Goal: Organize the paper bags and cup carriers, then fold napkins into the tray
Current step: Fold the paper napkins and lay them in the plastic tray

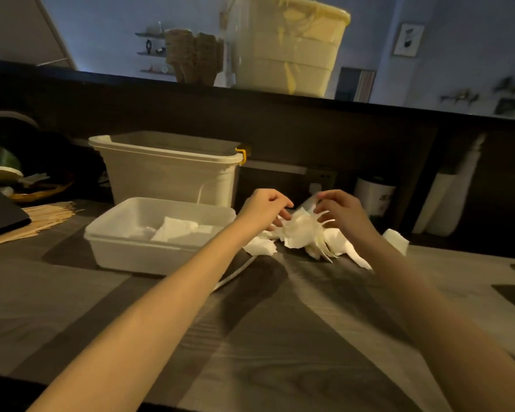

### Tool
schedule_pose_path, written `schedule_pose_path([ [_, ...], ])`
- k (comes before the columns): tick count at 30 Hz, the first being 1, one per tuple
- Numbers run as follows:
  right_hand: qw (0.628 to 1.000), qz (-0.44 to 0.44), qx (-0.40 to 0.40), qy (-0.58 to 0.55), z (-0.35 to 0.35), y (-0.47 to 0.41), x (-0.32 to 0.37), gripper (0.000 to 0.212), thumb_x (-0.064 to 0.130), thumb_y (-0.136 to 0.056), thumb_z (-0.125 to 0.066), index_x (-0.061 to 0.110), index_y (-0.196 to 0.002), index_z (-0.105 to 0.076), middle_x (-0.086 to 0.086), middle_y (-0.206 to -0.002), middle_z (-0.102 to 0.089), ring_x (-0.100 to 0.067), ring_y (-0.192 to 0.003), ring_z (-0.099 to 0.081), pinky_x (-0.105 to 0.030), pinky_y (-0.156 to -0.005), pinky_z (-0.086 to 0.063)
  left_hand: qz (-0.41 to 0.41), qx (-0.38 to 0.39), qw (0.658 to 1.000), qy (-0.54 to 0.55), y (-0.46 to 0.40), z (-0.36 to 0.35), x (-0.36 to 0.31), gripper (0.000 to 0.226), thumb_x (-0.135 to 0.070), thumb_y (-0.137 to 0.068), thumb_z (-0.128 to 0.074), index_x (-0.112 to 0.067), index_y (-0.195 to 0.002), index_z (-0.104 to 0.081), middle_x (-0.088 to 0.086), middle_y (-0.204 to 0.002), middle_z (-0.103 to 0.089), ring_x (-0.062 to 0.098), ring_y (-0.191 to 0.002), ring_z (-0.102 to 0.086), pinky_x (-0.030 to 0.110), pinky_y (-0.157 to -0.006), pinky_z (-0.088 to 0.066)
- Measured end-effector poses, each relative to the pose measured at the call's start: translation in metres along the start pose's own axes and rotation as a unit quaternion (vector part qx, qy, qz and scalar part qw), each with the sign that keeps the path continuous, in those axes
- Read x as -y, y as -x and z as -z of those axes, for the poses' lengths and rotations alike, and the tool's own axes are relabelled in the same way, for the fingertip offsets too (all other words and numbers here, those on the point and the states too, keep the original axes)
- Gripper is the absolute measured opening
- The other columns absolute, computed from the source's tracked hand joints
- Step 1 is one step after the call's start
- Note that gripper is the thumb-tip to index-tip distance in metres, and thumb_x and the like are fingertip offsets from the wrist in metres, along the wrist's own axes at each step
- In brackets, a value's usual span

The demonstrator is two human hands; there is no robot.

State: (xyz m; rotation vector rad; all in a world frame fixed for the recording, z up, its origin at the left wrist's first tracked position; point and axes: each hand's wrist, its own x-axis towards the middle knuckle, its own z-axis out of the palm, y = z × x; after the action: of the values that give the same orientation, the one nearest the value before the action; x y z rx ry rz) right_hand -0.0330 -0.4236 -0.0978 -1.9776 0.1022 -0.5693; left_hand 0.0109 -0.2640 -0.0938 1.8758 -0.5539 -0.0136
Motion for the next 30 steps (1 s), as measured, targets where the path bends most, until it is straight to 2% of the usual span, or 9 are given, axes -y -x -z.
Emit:
schedule_pose_path([
  [3,0.99,0.037,-0.052,0.125,0.015,0.001,-0.023,0.023,0.015,-0.094,-0.051,0.011,-0.116,-0.059,-0.004,-0.106,-0.061,-0.015,-0.086,-0.058,-0.017,-0.064,-0.043,-0.003,-0.044,0.999,0.024,-0.005,-0.021,0.009,0.02,-0.02,-0.097,-0.043,-0.012,-0.097,-0.062,-0.003,-0.075,-0.061,0.009,-0.067,-0.058,0.019,-0.059,-0.046],
  [5,0.974,0.067,-0.048,0.212,0.02,0.003,-0.037,0.026,0.018,-0.092,-0.057,0.012,-0.117,-0.057,-0.005,-0.11,-0.057,-0.015,-0.091,-0.055,-0.016,-0.065,-0.041,-0.004,-0.083,0.996,0.041,-0.008,-0.033,0.016,0.019,-0.019,-0.097,-0.044,-0.014,-0.091,-0.06,-0.003,-0.072,-0.06,0.009,-0.065,-0.057,0.019,-0.058,-0.046],
  [7,0.952,0.086,-0.024,0.292,0.021,0.002,-0.053,0.034,0.023,-0.088,-0.063,0.016,-0.119,-0.053,-0.008,-0.122,-0.052,-0.02,-0.102,-0.055,-0.023,-0.075,-0.047,-0.003,-0.106,0.993,0.06,-0.009,-0.042,0.023,0.019,-0.018,-0.097,-0.044,-0.015,-0.087,-0.06,-0.002,-0.071,-0.059,0.01,-0.064,-0.057,0.019,-0.058,-0.046],
  [9,0.94,0.064,-0.017,0.335,0.019,0.003,-0.063,0.043,0.029,-0.085,-0.066,0.02,-0.124,-0.048,-0.006,-0.135,-0.044,-0.022,-0.112,-0.051,-0.031,-0.086,-0.05,-0.005,-0.104,0.991,0.082,-0.009,-0.047,0.029,0.021,-0.015,-0.097,-0.042,-0.015,-0.084,-0.059,-0.001,-0.07,-0.058,0.011,-0.063,-0.056,0.019,-0.057,-0.047],
  [13,0.897,0.077,-0.065,0.431,0.019,0.01,-0.07,0.049,0.041,-0.086,-0.062,0.022,-0.128,-0.047,-0.003,-0.133,-0.046,-0.022,-0.115,-0.047,-0.033,-0.088,-0.045,-0.025,-0.091,0.991,0.094,-0.005,-0.052,0.037,0.022,-0.011,-0.098,-0.04,-0.013,-0.084,-0.057,0.0,-0.069,-0.057,0.01,-0.06,-0.054,0.013,-0.051,-0.045],
  [19,0.882,0.083,-0.044,0.462,0.022,0.017,-0.079,0.062,0.039,-0.082,-0.066,0.018,-0.134,-0.039,-0.007,-0.136,-0.039,-0.025,-0.117,-0.047,-0.035,-0.091,-0.046,-0.04,-0.093,0.99,0.096,-0.002,-0.051,0.044,0.025,-0.008,-0.097,-0.039,-0.013,-0.082,-0.058,0.001,-0.069,-0.057,0.01,-0.061,-0.054,0.016,-0.055,-0.046],
  [23,0.869,0.116,-0.084,0.474,0.023,0.018,-0.084,0.049,0.025,-0.085,-0.066,0.014,-0.129,-0.048,-0.01,-0.131,-0.045,-0.025,-0.114,-0.048,-0.033,-0.09,-0.043,-0.038,-0.08,0.992,0.091,0.001,-0.051,0.046,0.026,-0.01,-0.098,-0.038,-0.016,-0.082,-0.058,0.0,-0.07,-0.057,0.009,-0.061,-0.054,0.016,-0.053,-0.046],
  [26,0.889,0.111,-0.129,0.425,0.023,0.016,-0.084,0.029,0.019,-0.089,-0.062,0.01,-0.116,-0.06,-0.01,-0.123,-0.051,-0.024,-0.106,-0.051,-0.026,-0.077,-0.04,-0.033,-0.079,0.992,0.095,0.002,-0.052,0.048,0.023,-0.011,-0.098,-0.038,-0.013,-0.087,-0.058,-0.001,-0.07,-0.057,0.009,-0.062,-0.054,0.012,-0.05,-0.045],
  [30,0.937,0.049,-0.151,0.312,0.028,0.012,-0.08,0.02,0.016,-0.093,-0.056,0.007,-0.11,-0.061,-0.008,-0.115,-0.055,-0.017,-0.086,-0.051,-0.025,-0.07,-0.036,-0.027,-0.074,0.991,0.111,0.002,-0.051,0.047,0.024,-0.01,-0.098,-0.038,-0.014,-0.085,-0.058,0.0,-0.071,-0.057,0.01,-0.063,-0.055,0.017,-0.055,-0.047],
])
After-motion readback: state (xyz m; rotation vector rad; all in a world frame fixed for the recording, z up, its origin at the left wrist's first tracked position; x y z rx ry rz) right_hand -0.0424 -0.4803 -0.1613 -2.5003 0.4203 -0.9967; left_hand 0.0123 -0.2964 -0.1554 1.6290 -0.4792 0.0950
